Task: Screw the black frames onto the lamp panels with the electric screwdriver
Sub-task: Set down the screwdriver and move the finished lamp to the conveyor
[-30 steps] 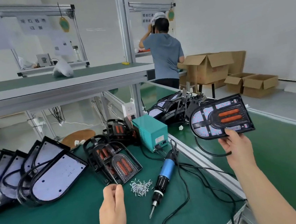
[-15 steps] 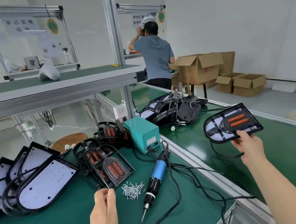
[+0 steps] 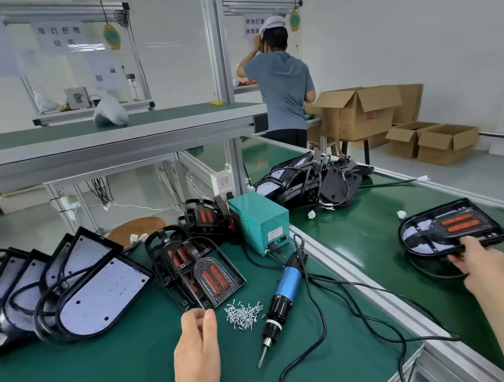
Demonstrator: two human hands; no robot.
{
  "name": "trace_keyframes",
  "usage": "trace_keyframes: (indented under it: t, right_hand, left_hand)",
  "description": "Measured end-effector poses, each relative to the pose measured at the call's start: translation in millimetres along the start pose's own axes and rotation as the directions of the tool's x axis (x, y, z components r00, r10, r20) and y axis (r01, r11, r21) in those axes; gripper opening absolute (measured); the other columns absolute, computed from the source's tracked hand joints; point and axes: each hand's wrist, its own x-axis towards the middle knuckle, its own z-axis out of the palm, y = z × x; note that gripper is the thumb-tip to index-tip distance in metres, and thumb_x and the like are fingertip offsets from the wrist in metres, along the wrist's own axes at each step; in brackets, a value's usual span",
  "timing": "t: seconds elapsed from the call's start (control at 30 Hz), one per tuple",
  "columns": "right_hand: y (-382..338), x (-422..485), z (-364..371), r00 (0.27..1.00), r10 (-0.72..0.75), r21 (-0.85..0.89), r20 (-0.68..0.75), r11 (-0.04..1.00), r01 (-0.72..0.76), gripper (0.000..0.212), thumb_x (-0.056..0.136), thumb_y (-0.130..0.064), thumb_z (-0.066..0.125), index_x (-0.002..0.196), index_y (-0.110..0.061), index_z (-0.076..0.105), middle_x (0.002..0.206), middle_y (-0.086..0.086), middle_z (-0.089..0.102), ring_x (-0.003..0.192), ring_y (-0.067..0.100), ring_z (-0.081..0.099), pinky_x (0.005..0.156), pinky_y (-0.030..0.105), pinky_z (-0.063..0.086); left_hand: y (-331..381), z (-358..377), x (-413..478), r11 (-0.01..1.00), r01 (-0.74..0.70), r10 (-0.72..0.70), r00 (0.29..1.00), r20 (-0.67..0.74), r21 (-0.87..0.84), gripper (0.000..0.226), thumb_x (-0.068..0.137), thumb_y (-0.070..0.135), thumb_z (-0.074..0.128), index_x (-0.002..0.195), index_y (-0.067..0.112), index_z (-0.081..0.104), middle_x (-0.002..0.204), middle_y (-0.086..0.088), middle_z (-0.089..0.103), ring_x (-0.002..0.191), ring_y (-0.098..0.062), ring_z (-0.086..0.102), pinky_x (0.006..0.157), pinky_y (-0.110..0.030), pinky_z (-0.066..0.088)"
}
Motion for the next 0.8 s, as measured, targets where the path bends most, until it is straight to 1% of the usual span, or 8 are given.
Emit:
trace_keyframes:
  t: [0.17, 0.33, 0.37, 0.4, 0.47, 0.6, 0.7, 0.8]
  right_hand:
    - [1.6, 13.6, -2.0, 0.999, 0.032, -0.051, -0.041, 0.998, -0.034, 0.01, 0.096, -0.015, 0.061, 0.099, -0.008, 0.055, 0.119, 0.012, 0.059, 0.068, 0.016, 0.057, 0.041, 0.016, 0.052]
    - [11.2, 23.2, -3.5, 0.995, 0.041, -0.148, -0.089, 0.988, -0.053, 0.053, 0.098, -0.031, 0.061, 0.14, 0.0, 0.05, 0.139, 0.011, 0.06, 0.072, 0.019, 0.065, 0.04, 0.016, 0.052]
    - [13.3, 23.5, -2.2, 0.994, 0.033, -0.208, -0.104, 0.977, -0.054, 0.058, 0.098, -0.035, 0.06, 0.142, 0.002, 0.047, 0.141, 0.013, 0.058, 0.085, 0.027, 0.069, 0.05, 0.02, 0.058]
    - [14.7, 23.4, -0.3, 0.991, 0.024, -0.299, -0.132, 0.952, -0.063, 0.064, 0.099, -0.039, 0.058, 0.143, 0.005, 0.045, 0.145, 0.018, 0.053, 0.105, 0.036, 0.067, 0.07, 0.027, 0.063]
    - [16.7, 23.6, 5.6, 0.976, 0.016, -0.481, -0.218, 0.868, -0.121, 0.075, 0.098, -0.043, 0.058, 0.145, 0.012, 0.035, 0.151, 0.028, 0.039, 0.133, 0.044, 0.047, 0.107, 0.045, 0.046]
    - [10.0, -2.3, 19.0, 0.957, -0.125, -0.654, -0.263, 0.752, -0.082, 0.083, 0.093, -0.033, 0.067, 0.151, 0.008, 0.024, 0.154, 0.025, 0.03, 0.141, 0.042, 0.033, 0.119, 0.052, 0.026]
    - [9.6, -27.9, 30.0, 0.949, -0.259, -0.704, -0.181, 0.707, 0.059, 0.081, 0.091, -0.021, 0.067, 0.152, 0.008, 0.022, 0.16, 0.024, 0.022, 0.149, 0.039, 0.023, 0.124, 0.049, 0.014]
    - [12.8, -57.9, 47.6, 0.937, -0.345, -0.717, -0.061, 0.668, 0.2, 0.075, 0.091, -0.012, 0.067, 0.151, 0.008, 0.026, 0.161, 0.024, 0.021, 0.149, 0.039, 0.022, 0.125, 0.047, 0.012]
  left_hand:
    - [0.3, -0.3, -0.8, 1.0, 0.004, -0.004, 1.0, 0.009, -0.027, 0.013, 0.103, 0.042, 0.043, 0.099, 0.032, 0.051, 0.097, 0.009, 0.068, 0.09, -0.002, 0.058, 0.071, -0.017, 0.039]
    - [1.7, -1.0, -2.4, 0.998, 0.014, -0.013, 1.0, 0.018, -0.055, 0.015, 0.103, 0.045, 0.042, 0.1, 0.033, 0.051, 0.097, 0.009, 0.066, 0.089, -0.002, 0.057, 0.069, -0.016, 0.038]
    - [1.6, -1.1, -2.3, 0.998, 0.014, -0.013, 1.0, 0.019, -0.055, 0.015, 0.103, 0.045, 0.042, 0.101, 0.033, 0.051, 0.097, 0.009, 0.066, 0.09, -0.001, 0.057, 0.069, -0.016, 0.038]
    - [1.6, -0.9, -2.3, 0.998, 0.012, -0.011, 1.0, 0.019, -0.055, 0.015, 0.102, 0.045, 0.042, 0.102, 0.032, 0.051, 0.097, 0.01, 0.065, 0.09, -0.001, 0.057, 0.069, -0.015, 0.038]
    - [1.5, -0.9, -2.2, 0.998, 0.009, -0.008, 1.0, 0.017, -0.058, 0.016, 0.103, 0.044, 0.042, 0.103, 0.032, 0.052, 0.097, 0.01, 0.065, 0.091, -0.001, 0.056, 0.07, -0.014, 0.038]
    - [1.4, -0.9, -2.5, 0.998, 0.0, 0.001, 1.0, 0.017, -0.063, 0.016, 0.103, 0.044, 0.043, 0.102, 0.031, 0.052, 0.096, 0.009, 0.065, 0.09, -0.002, 0.057, 0.068, -0.014, 0.037]
    - [0.9, -0.8, -2.2, 0.998, -0.008, 0.009, 1.0, 0.017, -0.067, 0.018, 0.103, 0.043, 0.042, 0.104, 0.029, 0.052, 0.097, 0.009, 0.065, 0.091, -0.002, 0.057, 0.07, -0.014, 0.038]
    - [-0.1, -0.7, -2.0, 0.998, -0.01, 0.011, 1.0, 0.018, -0.065, 0.018, 0.103, 0.043, 0.042, 0.104, 0.028, 0.052, 0.097, 0.01, 0.065, 0.091, -0.002, 0.057, 0.07, -0.014, 0.038]
